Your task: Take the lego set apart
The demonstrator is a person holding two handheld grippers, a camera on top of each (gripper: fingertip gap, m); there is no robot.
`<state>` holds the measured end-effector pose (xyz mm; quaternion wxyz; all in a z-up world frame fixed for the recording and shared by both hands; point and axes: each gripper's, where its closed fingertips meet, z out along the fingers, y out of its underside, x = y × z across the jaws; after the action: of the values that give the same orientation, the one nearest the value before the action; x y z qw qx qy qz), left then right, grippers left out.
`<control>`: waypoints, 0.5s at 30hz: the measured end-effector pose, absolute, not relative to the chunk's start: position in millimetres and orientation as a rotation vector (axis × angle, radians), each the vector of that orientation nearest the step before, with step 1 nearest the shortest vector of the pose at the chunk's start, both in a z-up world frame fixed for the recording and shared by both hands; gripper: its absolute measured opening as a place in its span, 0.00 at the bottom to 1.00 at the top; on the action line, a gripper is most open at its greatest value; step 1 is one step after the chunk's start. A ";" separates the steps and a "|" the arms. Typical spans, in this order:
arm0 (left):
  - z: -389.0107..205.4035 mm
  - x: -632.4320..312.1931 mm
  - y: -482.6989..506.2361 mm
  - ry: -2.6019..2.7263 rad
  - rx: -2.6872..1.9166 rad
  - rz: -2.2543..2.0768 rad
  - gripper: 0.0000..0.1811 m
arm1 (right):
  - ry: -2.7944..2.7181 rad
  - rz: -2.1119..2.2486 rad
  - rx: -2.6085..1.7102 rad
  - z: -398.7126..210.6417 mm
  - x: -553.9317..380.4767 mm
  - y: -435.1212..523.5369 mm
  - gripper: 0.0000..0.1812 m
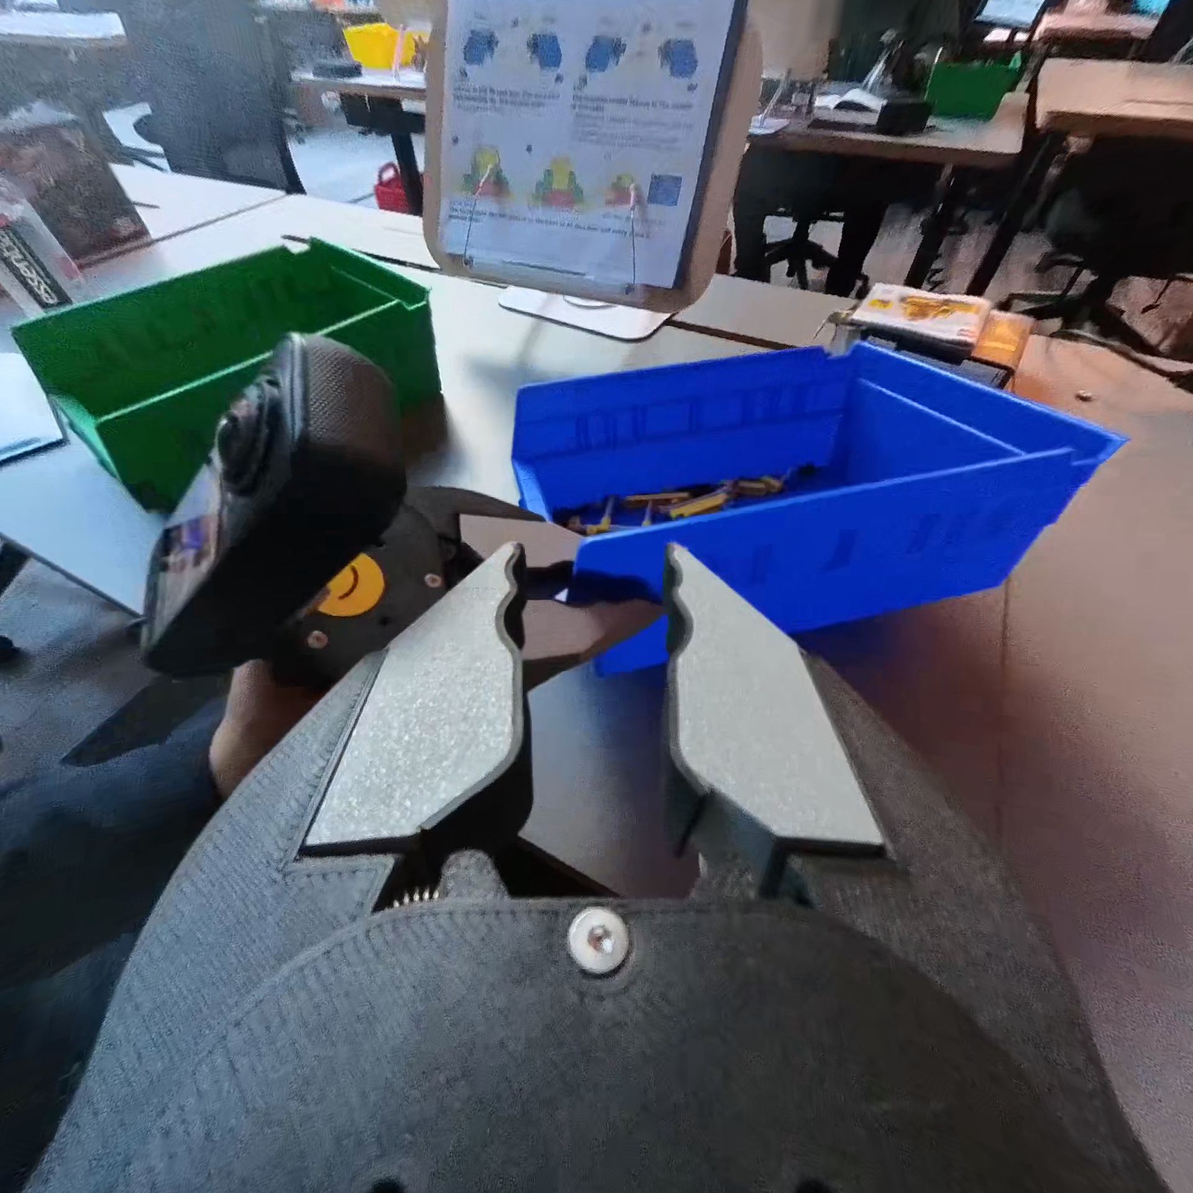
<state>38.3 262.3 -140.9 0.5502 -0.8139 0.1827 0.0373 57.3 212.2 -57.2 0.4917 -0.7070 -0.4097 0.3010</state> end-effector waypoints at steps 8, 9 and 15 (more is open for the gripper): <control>-149.4 17.9 182.4 0.503 -1.947 0.023 0.18 | -0.988 0.484 -1.786 -83.0 52.7 233.1 0.19; -138.5 -8.5 163.8 0.482 -1.927 0.071 0.17 | -1.017 0.531 -1.765 -80.2 46.9 225.1 0.19; -84.2 -228.2 61.6 0.116 -1.800 0.733 0.30 | -1.253 0.385 -1.757 -131.6 -8.0 201.3 0.13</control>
<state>-228.2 61.6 -84.2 0.5626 -0.7643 0.0494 0.3113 -8.0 201.3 -131.6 0.4569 -0.7129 -0.5085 0.1563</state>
